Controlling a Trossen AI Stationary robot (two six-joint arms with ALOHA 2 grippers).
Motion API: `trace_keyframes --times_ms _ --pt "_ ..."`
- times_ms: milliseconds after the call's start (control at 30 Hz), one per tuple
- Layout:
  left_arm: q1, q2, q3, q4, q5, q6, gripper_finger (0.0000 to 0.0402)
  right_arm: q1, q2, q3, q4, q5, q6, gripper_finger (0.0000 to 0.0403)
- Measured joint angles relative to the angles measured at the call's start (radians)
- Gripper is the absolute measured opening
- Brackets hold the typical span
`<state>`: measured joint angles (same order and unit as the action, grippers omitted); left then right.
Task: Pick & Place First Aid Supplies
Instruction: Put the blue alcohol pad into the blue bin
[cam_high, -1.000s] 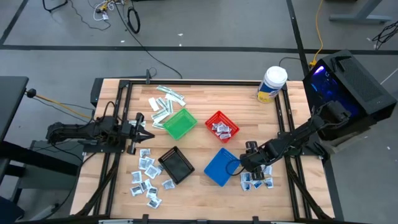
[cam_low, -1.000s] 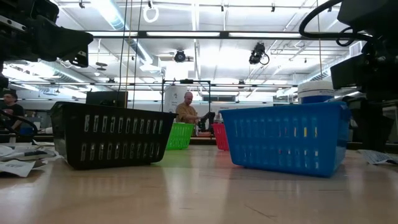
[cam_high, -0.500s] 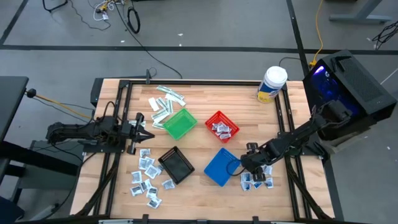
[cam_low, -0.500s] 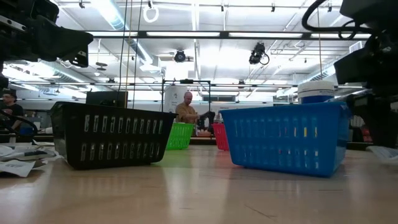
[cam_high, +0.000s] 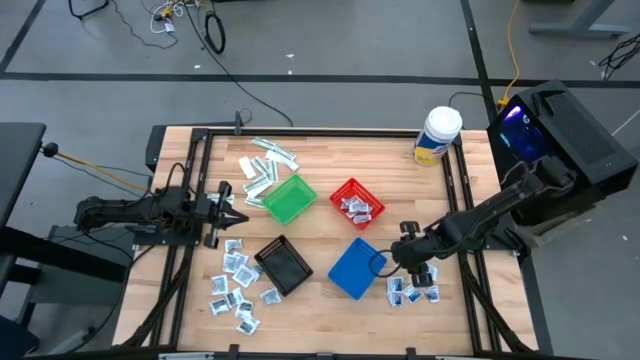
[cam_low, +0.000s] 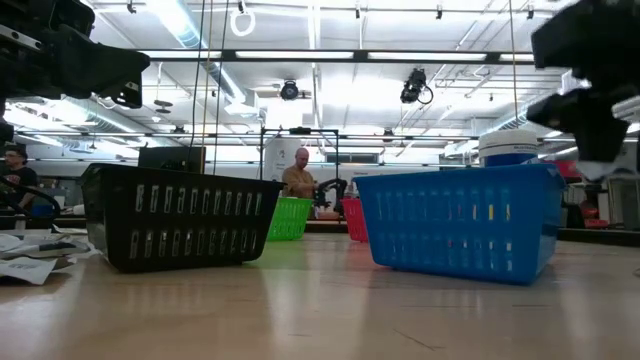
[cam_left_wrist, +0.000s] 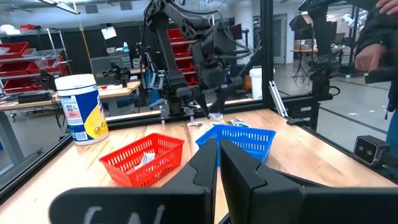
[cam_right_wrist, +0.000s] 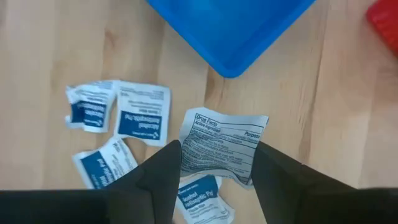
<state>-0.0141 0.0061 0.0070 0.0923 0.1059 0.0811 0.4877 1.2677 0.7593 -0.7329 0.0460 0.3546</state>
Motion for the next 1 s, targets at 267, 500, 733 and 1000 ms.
trace_keyframes --times_ms 267,500,733,1000 --pt "0.000 0.000 0.000 0.000 0.000 0.000 0.0025 -0.002 0.021 0.134 0.019 0.002 -0.095 0.0187" --pt "0.000 0.000 0.000 0.000 0.000 0.000 0.0025 -0.034 0.105 0.200 0.146 0.000 -0.224 0.0187" --pt "0.000 0.000 0.000 0.000 0.000 0.000 0.0025 -0.066 0.212 0.200 0.266 -0.001 -0.266 0.0187" --pt "0.000 0.000 0.000 0.000 0.000 0.000 0.0025 -0.080 0.276 0.200 0.290 -0.012 -0.228 0.0211"
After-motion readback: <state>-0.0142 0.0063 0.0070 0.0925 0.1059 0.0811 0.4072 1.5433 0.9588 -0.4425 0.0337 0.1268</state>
